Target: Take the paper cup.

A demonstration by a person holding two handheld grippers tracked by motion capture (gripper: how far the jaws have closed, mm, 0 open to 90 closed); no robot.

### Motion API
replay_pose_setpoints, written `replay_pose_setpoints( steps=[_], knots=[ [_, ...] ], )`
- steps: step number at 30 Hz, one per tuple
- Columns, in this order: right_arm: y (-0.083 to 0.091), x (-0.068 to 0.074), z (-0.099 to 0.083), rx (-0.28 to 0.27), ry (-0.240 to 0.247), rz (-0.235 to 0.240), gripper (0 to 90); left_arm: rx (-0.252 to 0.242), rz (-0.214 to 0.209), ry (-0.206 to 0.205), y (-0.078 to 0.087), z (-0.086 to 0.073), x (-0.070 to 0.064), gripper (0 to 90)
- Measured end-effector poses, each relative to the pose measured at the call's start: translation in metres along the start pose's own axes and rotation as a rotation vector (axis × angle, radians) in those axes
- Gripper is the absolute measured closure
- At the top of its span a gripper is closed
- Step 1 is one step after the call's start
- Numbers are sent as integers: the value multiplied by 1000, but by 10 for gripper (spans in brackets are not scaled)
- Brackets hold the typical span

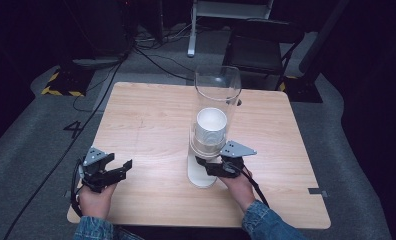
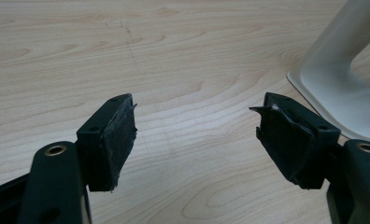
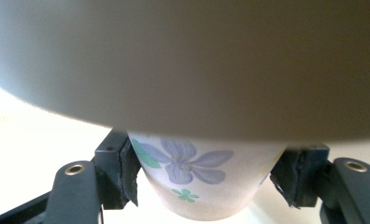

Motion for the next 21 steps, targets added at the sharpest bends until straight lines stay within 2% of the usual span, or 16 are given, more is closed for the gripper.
replay_pose_setpoints(
  steps=[9,21],
  knots=[
    [0,-2,-1,-4,10,7,341,-2,-7,11,1,0,1,280],
    [0,-7,-3,-15,62,1,343,-6,-14,14,2,1,2,280]
  ],
)
Point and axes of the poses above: each handheld gripper's, and its own axes: y roughly backward along the jaws, z roughly out of its top, x roughly to its left, the point moved 6 cm from there along -y, roughly forward along the jaws, and after that the axes turned 11 degrees about y, right-handed, at the moved point
